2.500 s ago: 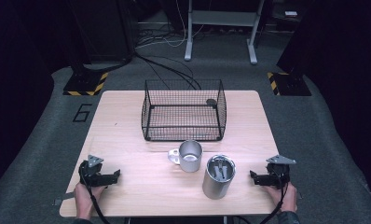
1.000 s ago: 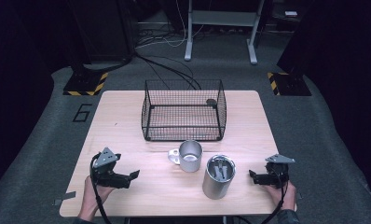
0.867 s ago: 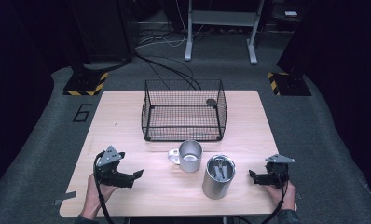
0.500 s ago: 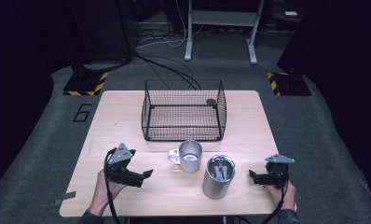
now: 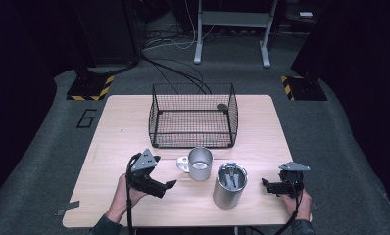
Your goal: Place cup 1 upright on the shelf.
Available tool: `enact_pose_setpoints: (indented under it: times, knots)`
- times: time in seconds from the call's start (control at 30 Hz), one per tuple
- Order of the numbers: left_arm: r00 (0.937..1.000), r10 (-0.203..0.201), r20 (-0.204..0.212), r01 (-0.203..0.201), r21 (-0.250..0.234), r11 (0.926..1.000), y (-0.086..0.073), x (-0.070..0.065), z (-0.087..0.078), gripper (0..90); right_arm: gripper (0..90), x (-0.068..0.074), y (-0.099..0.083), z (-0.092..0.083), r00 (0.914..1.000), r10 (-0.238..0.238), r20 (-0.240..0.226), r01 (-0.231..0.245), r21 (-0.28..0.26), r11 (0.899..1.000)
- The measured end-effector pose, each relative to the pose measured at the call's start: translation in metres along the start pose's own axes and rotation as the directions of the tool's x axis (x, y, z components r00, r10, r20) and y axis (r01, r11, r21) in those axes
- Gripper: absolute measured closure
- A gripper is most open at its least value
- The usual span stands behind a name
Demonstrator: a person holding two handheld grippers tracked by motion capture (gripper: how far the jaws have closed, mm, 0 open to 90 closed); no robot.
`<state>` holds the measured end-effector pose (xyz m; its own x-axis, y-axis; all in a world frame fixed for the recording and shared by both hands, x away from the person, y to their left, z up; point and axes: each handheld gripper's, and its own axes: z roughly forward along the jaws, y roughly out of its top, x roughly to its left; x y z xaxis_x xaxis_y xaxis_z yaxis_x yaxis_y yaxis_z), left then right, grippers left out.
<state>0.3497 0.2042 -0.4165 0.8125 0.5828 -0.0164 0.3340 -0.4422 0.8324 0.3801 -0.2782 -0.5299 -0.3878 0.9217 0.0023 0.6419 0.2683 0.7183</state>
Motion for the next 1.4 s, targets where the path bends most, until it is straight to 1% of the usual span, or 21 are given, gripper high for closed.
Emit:
enact_pose_setpoints:
  times: [0.07, 0.1, 0.2, 0.23, 0.33, 0.4, 0.47, 0.53, 0.6, 0.7, 0.73, 0.9, 0.93, 1.0, 1.03, 1.1, 1.13, 1.2, 1.3, 1.33, 1.4]
  knots:
    - [0.9998, 0.011, 0.018, -0.011, -0.004, 0.9999, 0.005, -0.004, 0.004, 0.0, 0.0, 0.0, 0.0, 0.0, 1.0, 0.0, 0.0, 0.0, 0.0, 1.0]
    - [0.9994, 0.017, 0.031, -0.017, 0.003, 0.9999, 0.007, -0.005, 0.005, 0.0, 0.0, 0.0, 0.0, 0.0, 1.0, 0.0, 0.0, 0.0, 0.0, 1.0]
    - [0.9987, 0.027, 0.043, -0.027, -0.012, 0.9996, 0.01, -0.008, 0.01, 0.0, 0.0, 0.0, 0.0, 0.0, 1.0, 0.0, 0.0, 0.0, 0.0, 1.0]
    - [0.9987, 0.027, 0.043, -0.027, -0.012, 0.9996, 0.01, -0.008, 0.01, 0.0, 0.0, 0.0, 0.0, 0.0, 1.0, 0.0, 0.0, 0.0, 0.0, 1.0]
    - [0.9967, 0.033, 0.073, -0.033, -0.005, 0.9994, 0.014, -0.012, 0.015, 0.0, 0.0, 0.0, 0.0, 0.0, 1.0, 0.0, 0.0, 0.0, 0.0, 1.0]
    - [0.9955, 0.046, 0.083, -0.045, -0.013, 0.9989, 0.017, -0.015, 0.019, 0.0, 0.0, 0.0, 0.0, 0.0, 1.0, -0.001, 0.0, 0.001, 0.0, 1.0]
    - [0.9947, 0.051, 0.09, -0.05, -0.009, 0.9987, 0.019, -0.016, 0.02, 0.0, 0.0, 0.0, 0.0, 0.0, 1.0, 0.0, 0.0, 0.0, 0.0, 1.0]
    - [0.991, 0.062, 0.118, -0.062, -0.004, 0.9981, 0.023, -0.02, 0.025, 0.0, 0.0, 0.0, 0.0, 0.0, 1.0, 0.0, 0.0, 0.0, 0.0, 1.0]
    - [0.9905, 0.067, 0.121, -0.066, -0.009, 0.9978, 0.024, -0.022, 0.028, 0.0, 0.0, 0.0, 0.0, 0.0, 1.0, 0.0, 0.0, 0.0, 0.0, 1.0]
    - [0.9864, 0.069, 0.149, -0.068, -0.016, 0.9976, 0.027, -0.025, 0.033, 0.0, 0.0, 0.0, 0.0, 0.0, 1.0, 0.0, 0.0, 0.0, 0.0, 1.0]
    - [0.9859, 0.072, 0.151, -0.07, -0.016, 0.9974, 0.029, -0.026, 0.035, 0.0, 0.0, 0.0, 0.0, 0.0, 1.0, 0.0, 0.0, 0.0, 0.0, 1.0]
    - [0.9771, 0.084, 0.195, -0.082, -0.019, 0.9964, 0.035, -0.032, 0.045, 0.0, 0.0, 0.0, 0.0, 0.0, 1.0, 0.0, 0.0, 0.0, 0.0, 1.0]
    - [0.974, 0.089, 0.208, -0.087, -0.02, 0.996, 0.038, -0.035, 0.048, 0.0, 0.0, 0.0, 0.0, 0.0, 1.0, -0.001, 0.0, 0.001, 0.0, 1.0]
    - [0.9728, 0.091, 0.213, -0.087, -0.027, 0.9959, 0.039, -0.037, 0.051, 0.0, 0.0, 0.0, 0.0, 0.0, 1.0, 0.0, 0.0, 0.0, 0.0, 1.0]
    - [0.9693, 0.096, 0.226, -0.093, -0.024, 0.9953, 0.041, -0.038, 0.053, 0.0, 0.0, 0.0, 0.0, 0.0, 1.0, 0.0, 0.0, 0.0, 0.0, 1.0]
    - [0.9664, 0.1, 0.237, -0.096, -0.027, 0.995, 0.043, -0.041, 0.057, 0.0, 0.0, 0.0, 0.0, 0.0, 1.0, -0.001, 0.0, 0.001, 0.0, 1.0]
    - [0.9632, 0.104, 0.248, -0.099, -0.03, 0.9946, 0.046, -0.043, 0.061, 0.0, 0.0, 0.0, 0.0, 0.0, 1.0, 0.0, 0.0, 0.0, 0.0, 1.0]
    - [0.9625, 0.106, 0.249, -0.101, -0.032, 0.9943, 0.047, -0.045, 0.063, 0.0, 0.0, 0.0, 0.0, 0.0, 1.0, 0.0, 0.0, 0.0, 0.0, 1.0]
    - [0.9565, 0.113, 0.269, -0.107, -0.034, 0.9936, 0.051, -0.049, 0.07, 0.0, 0.0, 0.0, 0.0, 0.0, 1.0, -0.001, 0.0, 0.001, 0.0, 1.0]
    - [0.9566, 0.115, 0.268, -0.11, -0.035, 0.9934, 0.052, -0.05, 0.072, 0.0, 0.0, 0.0, 0.0, 0.0, 1.0, -0.001, 0.0, 0.001, 0.0, 1.0]
    - [0.9509, 0.117, 0.286, -0.111, -0.038, 0.9931, 0.055, -0.052, 0.076, 0.0, 0.0, 0.0, 0.0, 0.0, 1.0, -0.001, 0.0, 0.001, 0.0, 1.0]
